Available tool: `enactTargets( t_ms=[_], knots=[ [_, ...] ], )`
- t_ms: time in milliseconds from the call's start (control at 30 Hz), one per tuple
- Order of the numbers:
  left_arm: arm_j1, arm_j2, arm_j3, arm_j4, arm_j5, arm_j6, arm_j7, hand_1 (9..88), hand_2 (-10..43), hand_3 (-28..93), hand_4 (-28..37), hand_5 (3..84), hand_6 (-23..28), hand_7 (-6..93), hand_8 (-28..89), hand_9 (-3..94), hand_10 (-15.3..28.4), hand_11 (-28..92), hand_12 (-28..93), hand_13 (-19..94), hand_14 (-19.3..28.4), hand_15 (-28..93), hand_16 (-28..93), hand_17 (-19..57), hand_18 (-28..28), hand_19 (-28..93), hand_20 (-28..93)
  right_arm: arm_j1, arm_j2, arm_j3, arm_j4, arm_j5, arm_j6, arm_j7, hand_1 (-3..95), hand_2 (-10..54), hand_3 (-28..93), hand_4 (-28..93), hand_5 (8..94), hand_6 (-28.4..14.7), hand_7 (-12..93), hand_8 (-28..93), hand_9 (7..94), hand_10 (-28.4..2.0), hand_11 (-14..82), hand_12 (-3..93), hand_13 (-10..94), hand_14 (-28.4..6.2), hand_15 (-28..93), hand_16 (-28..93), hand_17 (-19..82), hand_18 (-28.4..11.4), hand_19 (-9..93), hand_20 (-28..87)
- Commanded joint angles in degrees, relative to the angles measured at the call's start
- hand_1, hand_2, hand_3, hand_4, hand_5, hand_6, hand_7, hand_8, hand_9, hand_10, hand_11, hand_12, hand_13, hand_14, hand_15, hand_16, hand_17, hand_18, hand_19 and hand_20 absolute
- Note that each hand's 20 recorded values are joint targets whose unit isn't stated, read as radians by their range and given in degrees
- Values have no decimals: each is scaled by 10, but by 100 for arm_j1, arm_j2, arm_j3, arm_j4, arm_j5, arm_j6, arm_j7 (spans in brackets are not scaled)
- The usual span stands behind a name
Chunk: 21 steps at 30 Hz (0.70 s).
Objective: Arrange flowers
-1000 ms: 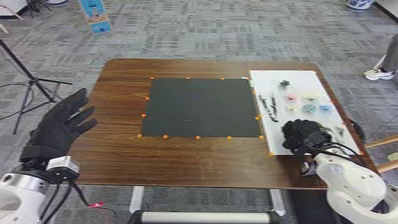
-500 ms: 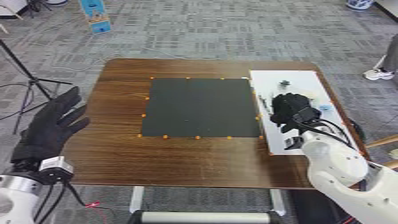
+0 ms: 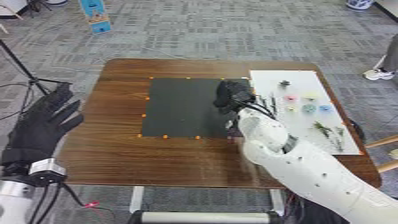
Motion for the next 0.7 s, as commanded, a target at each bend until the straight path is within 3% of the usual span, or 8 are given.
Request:
enactTargets(
  t_ms=[33, 67, 167, 333, 500, 700],
  knots=[
    [78, 16, -140, -45, -221, 7, 279, 277, -95, 588, -283, 221, 12, 185, -104, 168, 75, 123, 185, 148, 119, 106, 42, -108, 196, 364, 68, 154, -1144, -58, 132, 30, -112, 220, 372, -95, 834, -3, 688, -23, 549, 332, 791, -102, 535, 608, 691, -120, 819, 483, 408, -221, 932, 662],
    [72, 36, -129, -45, -177, 14, 251, 277, -95, 588, -283, 222, 12, 185, -104, 168, 75, 122, 185, 148, 119, 106, 42, -109, 196, 364, 69, 149, -1223, -75, 179, 17, -136, 256, 373, -95, 834, -5, 689, -23, 548, 332, 791, -103, 535, 609, 691, -120, 819, 483, 408, -221, 932, 663],
    [-34, 139, -19, -8, -203, -18, 217, 278, -95, 587, -283, 224, 13, 184, -104, 171, 75, 121, 185, 150, 119, 106, 43, -108, 196, 363, 69, 54, -1417, -52, 302, -14, -222, 308, 377, -95, 832, -11, 690, -24, 545, 330, 790, -103, 531, 609, 691, -120, 818, 482, 410, -220, 932, 663],
    [-322, 383, 147, 107, -171, -95, 150, 276, -95, 588, -283, 227, 14, 182, -103, 174, 76, 122, 185, 150, 120, 107, 44, -108, 197, 363, 69, -10, -1664, -134, 643, 12, -57, 557, 385, -95, 829, -21, 694, -25, 536, 330, 790, -101, 524, 608, 692, -120, 817, 481, 411, -220, 932, 662],
    [-482, 513, 210, 150, -76, -156, 39, 273, -95, 593, -283, 228, 14, 182, -102, 174, 76, 125, 184, 150, 120, 110, 43, -108, 196, 363, 70, -284, -1777, -94, 744, -22, 45, 826, 387, -95, 829, -26, 698, -25, 527, 329, 793, -102, 519, 604, 693, -119, 815, 478, 414, -219, 932, 661],
    [-731, 645, 354, 243, -105, -198, -13, 274, -95, 595, -283, 229, 14, 179, -101, 174, 78, 123, 182, 148, 122, 108, 43, -107, 193, 359, 72, -506, -1976, 0, 958, 27, -39, 1013, 396, -95, 822, -41, 699, -21, 521, 324, 793, -102, 517, 598, 697, -117, 812, 473, 421, -218, 932, 661]
  ],
)
